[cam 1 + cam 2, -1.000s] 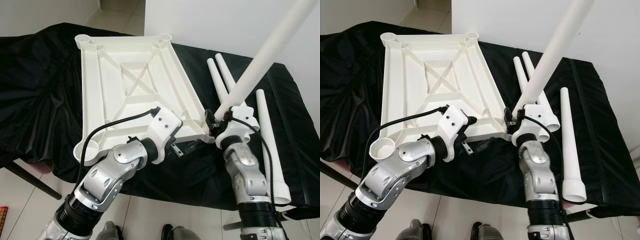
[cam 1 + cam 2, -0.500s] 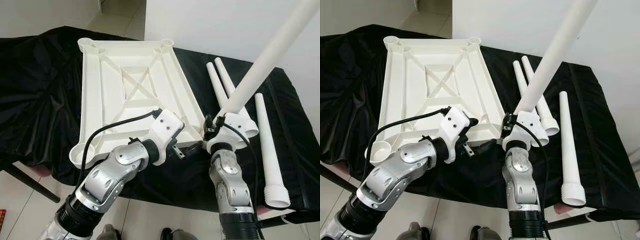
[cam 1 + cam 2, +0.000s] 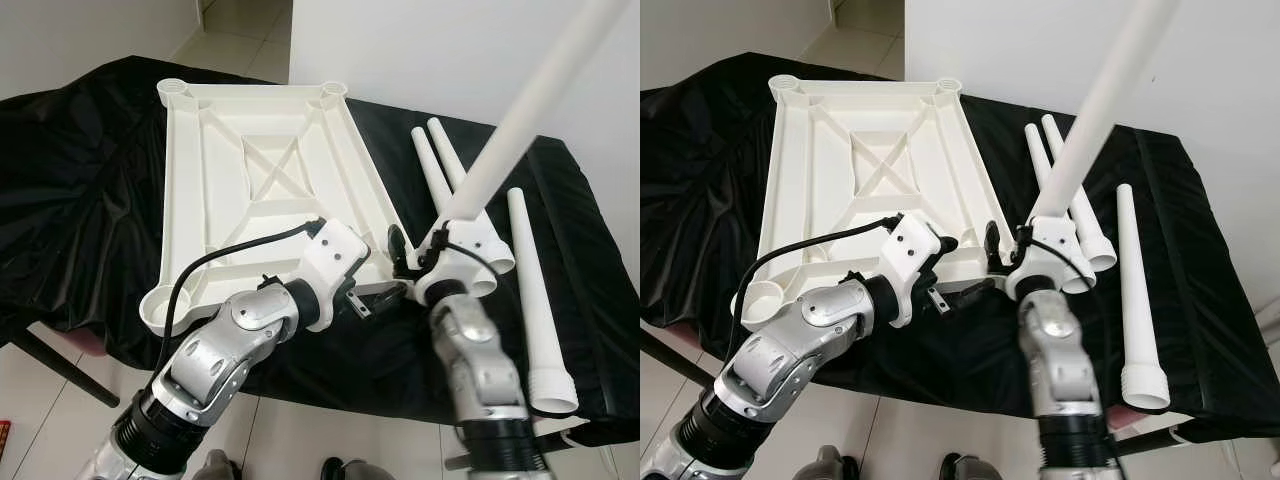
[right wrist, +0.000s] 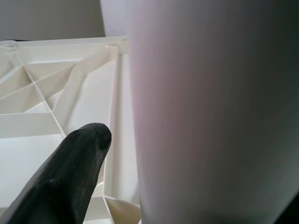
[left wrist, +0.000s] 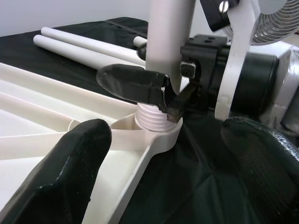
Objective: Building children table
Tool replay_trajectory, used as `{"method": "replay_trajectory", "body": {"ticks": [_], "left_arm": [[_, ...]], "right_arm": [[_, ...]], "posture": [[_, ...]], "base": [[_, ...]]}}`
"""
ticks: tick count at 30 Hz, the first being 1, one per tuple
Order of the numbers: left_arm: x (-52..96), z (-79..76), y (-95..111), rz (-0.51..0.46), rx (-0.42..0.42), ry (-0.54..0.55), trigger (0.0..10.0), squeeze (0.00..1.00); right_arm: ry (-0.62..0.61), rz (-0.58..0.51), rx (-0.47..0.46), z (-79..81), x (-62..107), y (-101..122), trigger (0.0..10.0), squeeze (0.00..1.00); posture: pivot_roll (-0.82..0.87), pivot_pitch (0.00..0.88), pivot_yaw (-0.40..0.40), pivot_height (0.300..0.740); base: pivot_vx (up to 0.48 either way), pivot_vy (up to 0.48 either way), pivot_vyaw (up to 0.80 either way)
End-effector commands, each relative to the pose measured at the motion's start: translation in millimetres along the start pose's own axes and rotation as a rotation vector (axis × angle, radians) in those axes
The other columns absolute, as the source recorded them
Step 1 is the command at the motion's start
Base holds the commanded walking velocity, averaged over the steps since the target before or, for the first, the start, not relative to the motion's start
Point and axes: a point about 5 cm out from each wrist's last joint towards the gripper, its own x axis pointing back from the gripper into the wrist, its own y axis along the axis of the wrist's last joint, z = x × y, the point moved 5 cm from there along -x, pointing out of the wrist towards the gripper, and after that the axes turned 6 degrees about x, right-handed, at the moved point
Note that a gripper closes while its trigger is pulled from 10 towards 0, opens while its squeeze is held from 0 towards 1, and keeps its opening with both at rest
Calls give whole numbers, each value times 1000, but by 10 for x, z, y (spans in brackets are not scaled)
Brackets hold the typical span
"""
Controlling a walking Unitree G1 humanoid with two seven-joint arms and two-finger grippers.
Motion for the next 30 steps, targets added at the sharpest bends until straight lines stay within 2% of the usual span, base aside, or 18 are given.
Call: {"method": "replay_trajectory", "body": {"ticks": [1, 2, 5, 6, 9, 12, 19, 20, 21, 22, 23, 24, 25, 26, 30], "left_arm": [[-10, -132, -14, 2, 3, -82, 10000, 0], [-10, -132, -14, 2, 3, -82, 10000, 0], [-4, -121, -11, 0, 6, -70, 10000, 0], [-4, -121, -11, 0, 6, -70, 10000, 0], [5, -116, -7, 0, 8, -66, 10000, 0], [10, -110, -7, 1, 9, -64, 10000, 0], [23, -129, -27, 14, 9, -76, 10000, 0], [29, -139, -32, 18, 10, -82, 10000, 0], [29, -139, -32, 18, 10, -82, 10000, 0], [33, -140, -35, 20, 10, -84, 10000, 0], [35, -138, -36, 22, 10, -85, 10000, 0], [37, -138, -39, 24, 10, -86, 10000, 0], [37, -138, -39, 24, 10, -86, 10000, 0], [39, -134, -40, 25, 11, -85, 10000, 0], [43, -127, -39, 27, 11, -83, 10000, 0]], "right_arm": [[38, 15, -8, 8, -10, -32, 10000, 0], [38, 15, -8, 8, -10, -32, 10000, 0], [173, 4, 58, -18, -31, -5, 10000, 0], [173, 4, 58, -18, -31, -5, 10000, 0], [279, 39, 85, -71, -42, -83, 10000, 0], [305, 46, 98, -137, -61, -109, 10000, 0], [362, 79, 107, -140, -57, -203, 10000, 0], [374, 83, 102, -148, -60, -222, 9137, 0], [374, 83, 102, -148, -60, -222, 9137, 0], [382, 83, 101, -146, -59, -227, 5412, 0], [396, 83, 94, -141, -58, -232, 4667, 0], [407, 84, 90, -136, -54, -238, 431, 0], [407, 84, 90, -136, -54, -238, 431, 0], [417, 84, 81, -131, -47, -241, 0, 0], [438, 69, 66, -130, -34, -232, 0, 0]], "posture": [[42, 96, -94, 740], [42, 96, -94, 740], [48, 106, -95, 740], [48, 106, -95, 740], [52, 109, -95, 740], [55, 111, -94, 740], [57, 119, -90, 740], [58, 124, -86, 740], [58, 124, -86, 740], [58, 127, -86, 740], [58, 130, -85, 740], [58, 130, -85, 740], [58, 130, -85, 740], [58, 135, -84, 740], [60, 138, -84, 740]], "base": [[0, 0, 0], [0, 0, 0], [0, 0, 0], [0, 0, 0], [0, 0, 0], [0, 0, 0], [0, 0, 0], [0, 0, 0], [0, 0, 0], [0, 0, 0], [0, 0, 0], [0, 0, 0], [0, 0, 0], [0, 0, 0], [0, 0, 0]]}}
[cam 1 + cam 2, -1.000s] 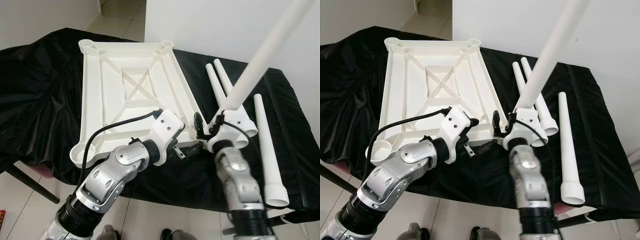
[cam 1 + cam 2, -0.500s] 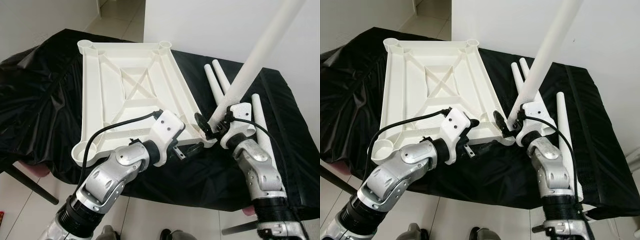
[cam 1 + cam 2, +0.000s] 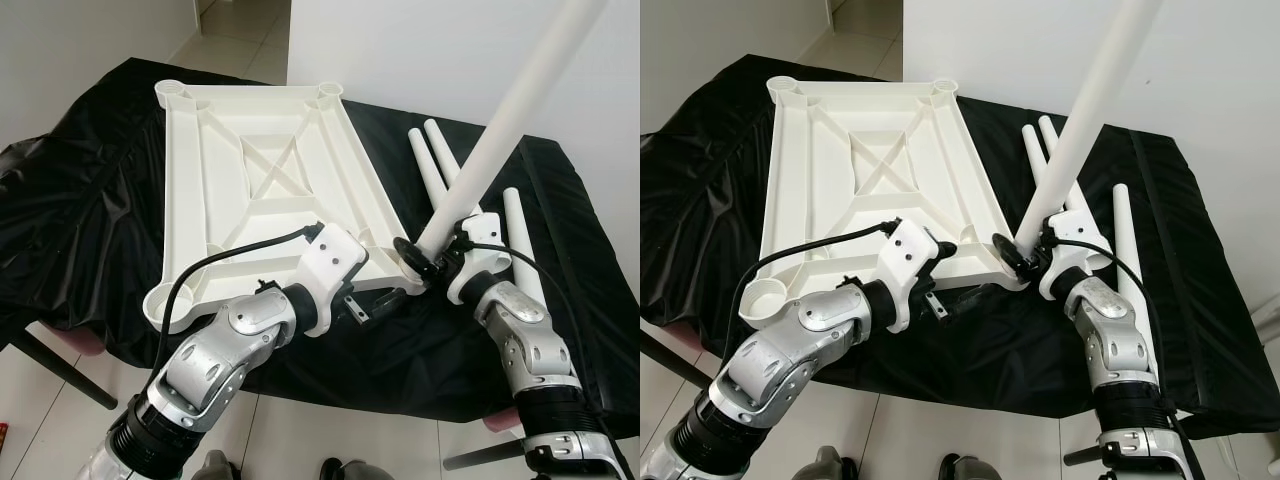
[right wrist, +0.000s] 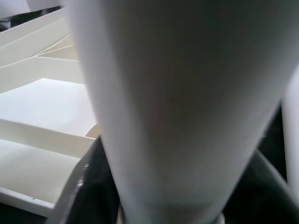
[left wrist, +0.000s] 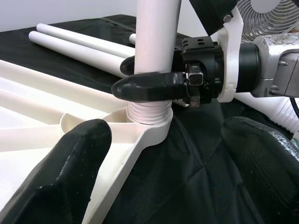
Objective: Building children table
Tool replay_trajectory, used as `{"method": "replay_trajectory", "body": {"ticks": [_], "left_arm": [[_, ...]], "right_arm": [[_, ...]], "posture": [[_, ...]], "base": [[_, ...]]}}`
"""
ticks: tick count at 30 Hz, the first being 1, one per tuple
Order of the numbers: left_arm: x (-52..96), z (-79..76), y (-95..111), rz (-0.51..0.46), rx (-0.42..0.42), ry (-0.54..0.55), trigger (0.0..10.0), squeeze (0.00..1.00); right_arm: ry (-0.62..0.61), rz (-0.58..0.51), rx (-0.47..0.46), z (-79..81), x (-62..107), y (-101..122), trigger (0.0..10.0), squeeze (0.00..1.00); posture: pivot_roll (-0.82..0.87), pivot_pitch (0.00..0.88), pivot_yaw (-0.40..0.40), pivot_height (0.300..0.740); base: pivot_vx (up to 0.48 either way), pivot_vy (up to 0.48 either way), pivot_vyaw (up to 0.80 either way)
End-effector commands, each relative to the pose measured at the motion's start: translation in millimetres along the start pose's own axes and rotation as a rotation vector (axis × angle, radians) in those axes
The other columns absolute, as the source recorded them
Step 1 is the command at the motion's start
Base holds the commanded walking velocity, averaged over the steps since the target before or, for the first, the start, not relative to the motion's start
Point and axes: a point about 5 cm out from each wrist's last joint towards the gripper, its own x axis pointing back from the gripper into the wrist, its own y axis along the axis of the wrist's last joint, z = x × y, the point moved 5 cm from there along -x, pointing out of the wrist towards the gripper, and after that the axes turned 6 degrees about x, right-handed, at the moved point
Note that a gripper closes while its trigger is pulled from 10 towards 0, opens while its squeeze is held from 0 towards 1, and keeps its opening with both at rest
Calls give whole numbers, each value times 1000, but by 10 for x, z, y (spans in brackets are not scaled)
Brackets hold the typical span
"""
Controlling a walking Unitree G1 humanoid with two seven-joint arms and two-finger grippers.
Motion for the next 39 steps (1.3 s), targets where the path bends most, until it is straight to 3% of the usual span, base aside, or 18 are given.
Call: {"method": "replay_trajectory", "body": {"ticks": [1, 7, 8, 10, 11, 16, 22, 25, 26, 32, 39], "left_arm": [[2, -100, -14, 16, -3, -77, 10000, 0], [5, -102, -15, 17, -3, -77, 10000, 0], [6, -103, -16, 18, -3, -77, 10000, 0], [6, -103, -16, 18, -3, -77, 10000, 0], [8, -105, -17, 19, -2, -77, 10000, 0], [11, -128, -22, 18, 5, -82, 10000, 0], [9, -139, -24, 19, 7, -86, 10000, 0], [9, -148, -27, 19, 9, -89, 10000, 0], [9, -148, -27, 19, 9, -89, 10000, 0], [4, -170, -35, 19, 19, -93, 10000, 0], [-3, -178, -36, 19, 21, -94, 10000, 0]], "right_arm": [[26, -4, -8, 17, 8, -12, 0, 0], [22, -14, -12, 19, 22, -1, 0, 0], [10, -12, -13, 14, 26, -3, 3176, 0], [10, -12, -13, 14, 26, -3, 3176, 0], [-12, -10, -23, 3, 30, -9, 10000, 0], [-184, -5, -36, -78, 48, -14, 10000, 0], [-281, -12, -76, -55, 46, -8, 10000, 0], [-441, 8, -114, -53, 56, -25, 10000, 0], [-441, 8, -114, -53, 56, -25, 10000, 0], [-695, 47, -67, 78, 152, -11, 10000, 0], [-728, 48, -84, 142, 166, 13, 10000, 0]], "posture": [[60, 138, -84, 740], [58, 141, -84, 740], [56, 144, -86, 740], [56, 144, -86, 740], [56, 144, -86, 740], [46, 153, -87, 740], [43, 155, -87, 740], [40, 159, -87, 740], [40, 159, -87, 740], [36, 160, -93, 740], [36, 155, -94, 740]], "base": [[0, 0, 0], [0, 0, 0], [0, 0, 0], [0, 0, 0], [0, 0, 0], [0, 0, 0], [0, 0, 0], [0, 0, 0], [0, 0, 0], [0, 0, 0], [0, 0, 0]]}}
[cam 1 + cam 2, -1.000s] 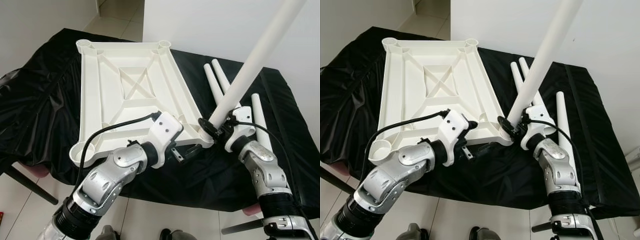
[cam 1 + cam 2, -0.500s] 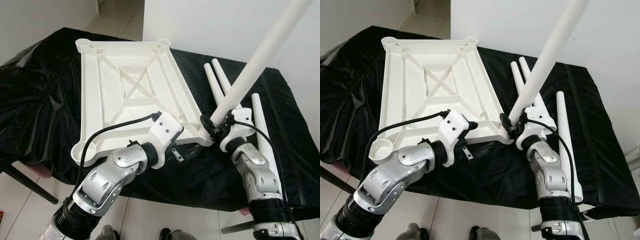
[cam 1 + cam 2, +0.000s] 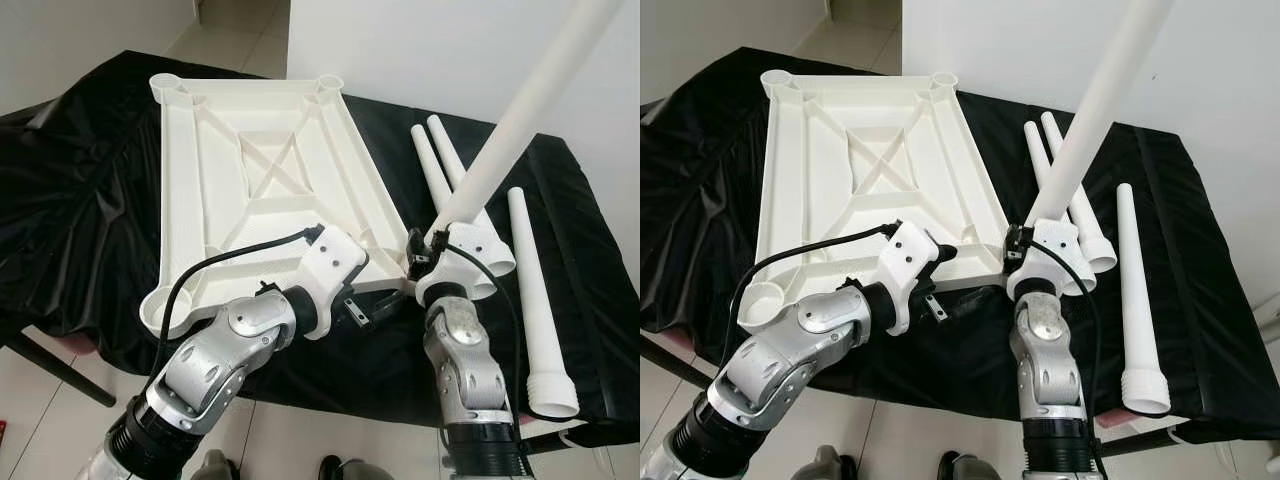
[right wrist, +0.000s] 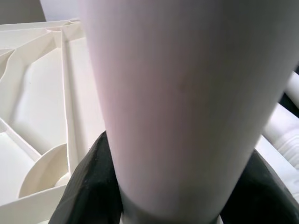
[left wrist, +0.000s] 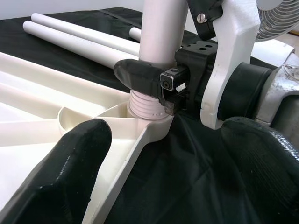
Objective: Building children table
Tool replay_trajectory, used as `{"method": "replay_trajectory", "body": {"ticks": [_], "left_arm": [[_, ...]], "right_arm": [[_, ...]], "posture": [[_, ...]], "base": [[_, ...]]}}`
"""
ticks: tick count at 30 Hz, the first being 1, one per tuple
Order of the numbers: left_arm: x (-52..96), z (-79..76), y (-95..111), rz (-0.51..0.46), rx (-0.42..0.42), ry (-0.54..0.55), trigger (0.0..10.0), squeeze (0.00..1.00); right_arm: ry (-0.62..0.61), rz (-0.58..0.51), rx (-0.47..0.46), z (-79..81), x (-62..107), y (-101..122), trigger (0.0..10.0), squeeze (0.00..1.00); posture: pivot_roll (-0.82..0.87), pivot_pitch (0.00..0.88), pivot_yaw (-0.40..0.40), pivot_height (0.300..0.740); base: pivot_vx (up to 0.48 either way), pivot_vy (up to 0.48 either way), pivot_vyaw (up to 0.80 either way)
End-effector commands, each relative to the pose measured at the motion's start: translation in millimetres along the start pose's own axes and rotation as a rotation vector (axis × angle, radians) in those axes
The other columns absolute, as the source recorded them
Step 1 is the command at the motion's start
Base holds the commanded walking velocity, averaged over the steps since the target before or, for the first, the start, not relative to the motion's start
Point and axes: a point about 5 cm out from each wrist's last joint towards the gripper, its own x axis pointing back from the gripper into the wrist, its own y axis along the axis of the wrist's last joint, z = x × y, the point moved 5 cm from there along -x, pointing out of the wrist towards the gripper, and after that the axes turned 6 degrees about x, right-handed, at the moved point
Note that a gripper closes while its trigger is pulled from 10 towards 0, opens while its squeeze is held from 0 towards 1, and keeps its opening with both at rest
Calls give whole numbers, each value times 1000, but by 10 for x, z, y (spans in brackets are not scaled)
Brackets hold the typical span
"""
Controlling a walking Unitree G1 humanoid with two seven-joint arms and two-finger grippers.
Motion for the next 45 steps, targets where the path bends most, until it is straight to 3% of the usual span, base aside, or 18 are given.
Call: {"method": "replay_trajectory", "body": {"ticks": [1, 3, 4, 10, 11, 12, 23, 28, 29, 31, 32, 33, 34, 45], "left_arm": [[-7, -145, -26, 12, 8, -85, 10000, 0], [-8, -146, -25, 12, 8, -85, 10000, 0], [-10, -146, -25, 13, 8, -87, 10000, 0], [-12, -145, -22, 13, 7, -88, 10000, 0], [-13, -144, -21, 12, 8, -89, 10000, 0], [-14, -145, -20, 12, 10, -89, 10000, 0], [-12, -131, -24, 14, 13, -82, 10000, 0], [-9, -122, -25, 15, 14, -78, 10000, 0], [-7, -117, -23, 15, 14, -75, 10000, 0], [-7, -117, -23, 15, 14, -75, 10000, 0], [-5, -111, -23, 16, 14, -72, 10000, 0], [-5, -111, -23, 16, 14, -72, 10000, 0], [-1, -105, -25, 16, 14, -69, 10000, 0], [17, -82, -26, 19, 10, -56, 10000, 0]], "right_arm": [[-36, 35, 32, -65, 26, -78, 10000, 0], [-37, 34, 25, -77, 22, -72, 10000, 0], [-31, 31, 12, -96, 8, -69, 10000, 1000], [14, 2, -6, -93, -27, -17, 10000, 1000], [73, -6, -10, -48, -44, -5, 10000, 1000], [137, -13, 4, 1, -51, -1, 10000, 0], [479, -47, 81, 90, -72, 9, 10000, 0], [550, -50, 106, 56, -112, 3, 10000, 0], [582, -54, 114, 36, -130, -2, 7333, 0], [582, -54, 114, 36, -130, -2, 7333, 0], [599, -46, 122, 12, -149, -23, 3020, 0], [599, -46, 122, 12, -149, -23, 3020, 0], [620, -35, 122, -4, -157, -50, 0, 0], [655, 3, 91, -35, -124, -177, 0, 0]], "posture": [[36, 155, -94, 740], [36, 155, -94, 740], [35, 150, -94, 740], [36, 144, -93, 740], [36, 144, -93, 740], [36, 144, -93, 740], [35, 138, -95, 740], [44, 141, -91, 740], [44, 141, -91, 740], [44, 141, -91, 740], [44, 141, -91, 740], [44, 141, -91, 740], [44, 141, -91, 740], [55, 143, -93, 740]], "base": [[0, 0, 0], [0, 0, 0], [0, 0, 0], [0, 0, 0], [0, 0, 0], [0, 0, 0], [0, 0, 0], [0, 0, 0], [0, 0, 0], [0, 0, 0], [0, 0, 0], [0, 0, 0], [0, 0, 0], [0, 0, 0]]}}
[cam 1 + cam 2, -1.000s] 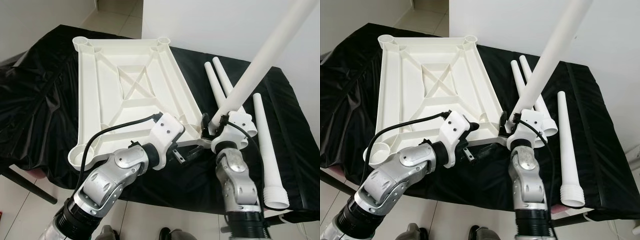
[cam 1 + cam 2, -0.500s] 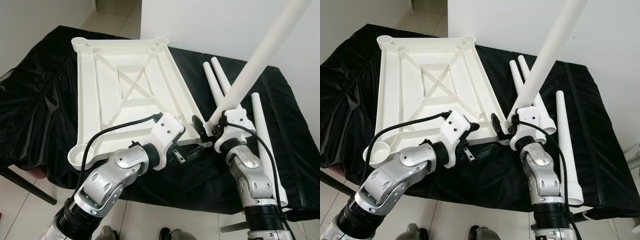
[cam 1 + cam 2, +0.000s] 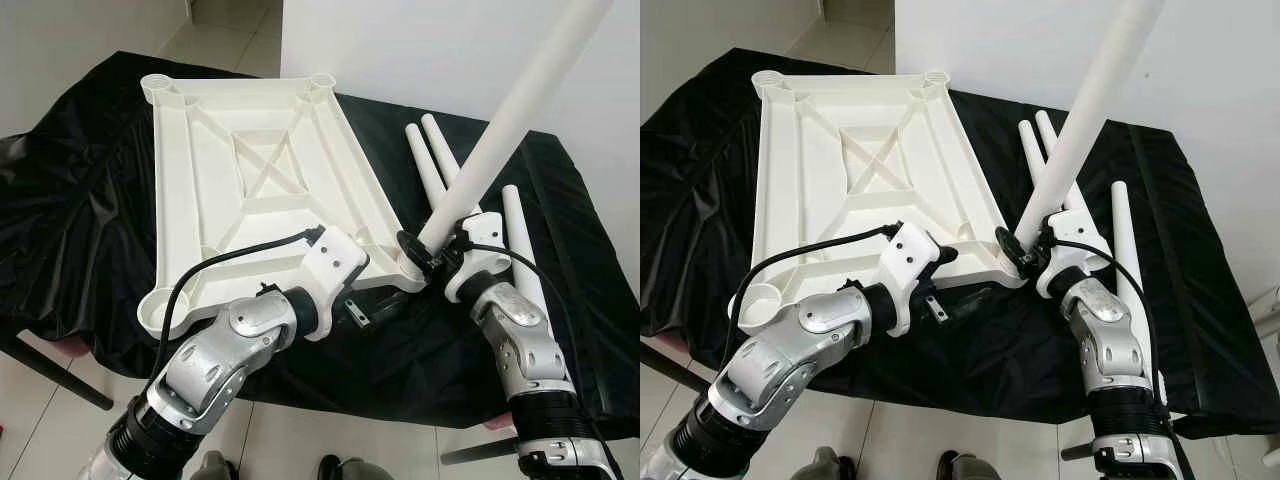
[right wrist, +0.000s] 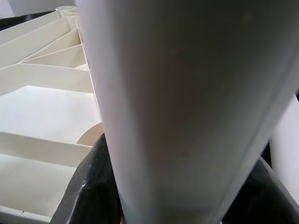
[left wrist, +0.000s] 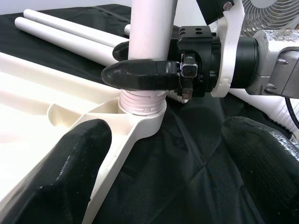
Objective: Building children table
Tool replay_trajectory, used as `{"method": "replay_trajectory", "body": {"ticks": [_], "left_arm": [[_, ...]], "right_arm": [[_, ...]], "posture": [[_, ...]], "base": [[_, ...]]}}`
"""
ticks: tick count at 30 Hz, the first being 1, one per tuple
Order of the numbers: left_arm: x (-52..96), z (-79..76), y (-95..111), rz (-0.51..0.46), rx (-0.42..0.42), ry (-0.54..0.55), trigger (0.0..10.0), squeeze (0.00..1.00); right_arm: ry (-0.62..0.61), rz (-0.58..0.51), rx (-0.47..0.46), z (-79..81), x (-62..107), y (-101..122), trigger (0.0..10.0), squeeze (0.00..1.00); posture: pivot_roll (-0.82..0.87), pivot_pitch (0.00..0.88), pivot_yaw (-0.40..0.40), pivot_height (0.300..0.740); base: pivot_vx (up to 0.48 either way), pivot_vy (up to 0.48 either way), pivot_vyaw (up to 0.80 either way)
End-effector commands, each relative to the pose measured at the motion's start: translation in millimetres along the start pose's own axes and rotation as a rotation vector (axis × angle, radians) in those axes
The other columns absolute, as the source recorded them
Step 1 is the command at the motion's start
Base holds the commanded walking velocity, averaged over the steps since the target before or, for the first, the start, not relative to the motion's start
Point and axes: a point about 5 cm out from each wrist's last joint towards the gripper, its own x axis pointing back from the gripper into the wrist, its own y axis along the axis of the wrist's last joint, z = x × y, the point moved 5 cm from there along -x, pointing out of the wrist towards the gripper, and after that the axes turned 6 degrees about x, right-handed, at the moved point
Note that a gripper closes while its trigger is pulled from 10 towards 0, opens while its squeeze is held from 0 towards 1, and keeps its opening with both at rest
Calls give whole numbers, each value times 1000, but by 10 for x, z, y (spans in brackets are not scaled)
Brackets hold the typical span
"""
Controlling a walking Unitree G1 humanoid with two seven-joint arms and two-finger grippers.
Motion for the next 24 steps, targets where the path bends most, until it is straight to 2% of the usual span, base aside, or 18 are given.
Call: {"method": "replay_trajectory", "body": {"ticks": [1, 2, 3, 4, 6, 8, 13, 17, 22, 24], "left_arm": [[18, -84, -7, 7, -2, -53, 10000, 0], [21, -85, -6, 7, -2, -53, 10000, 0], [25, -85, -9, 8, -2, -51, 10000, 0], [25, -85, -9, 8, -2, -51, 10000, 0], [25, -88, -14, 9, 1, -52, 10000, 0], [24, -90, -15, 9, 2, -53, 10000, 0], [22, -92, -16, 10, 1, -55, 10000, 0], [22, -97, -17, 11, 1, -60, 10000, 0], [27, -105, -21, 15, 3, -65, 10000, 0], [27, -106, -22, 15, 2, -65, 10000, 0]], "right_arm": [[-4, 40, -38, 37, 37, -131, 0, 0], [-22, 36, -46, 33, 36, -124, 0, 0], [-96, 25, -65, -7, 19, -110, 0, 0], [-96, 25, -65, -7, 19, -110, 0, 0], [-224, 57, -57, -76, 12, -130, 0, 0], [-290, 71, -78, -102, 16, -141, 0, 0], [-359, 55, -113, -76, 16, -109, 0, 0], [-485, 60, -108, -57, 52, -86, 0, 0], [-620, 74, -120, 68, 98, -53, 0, 0], [-632, 81, -127, 85, 102, -60, 0, 0]], "posture": [[63, 149, -97, 740], [63, 149, -97, 740], [63, 149, -97, 740], [63, 149, -97, 740], [63, 149, -97, 740], [63, 149, -97, 740], [55, 153, -94, 740], [55, 153, -94, 740], [50, 158, -89, 740], [50, 158, -89, 740]], "base": [[0, 0, 0], [0, 0, 0], [0, 0, 0], [0, 0, 0], [0, 0, 0], [0, 0, 0], [0, 0, 0], [0, 0, 0], [0, 0, 0], [0, 0, 0]]}}
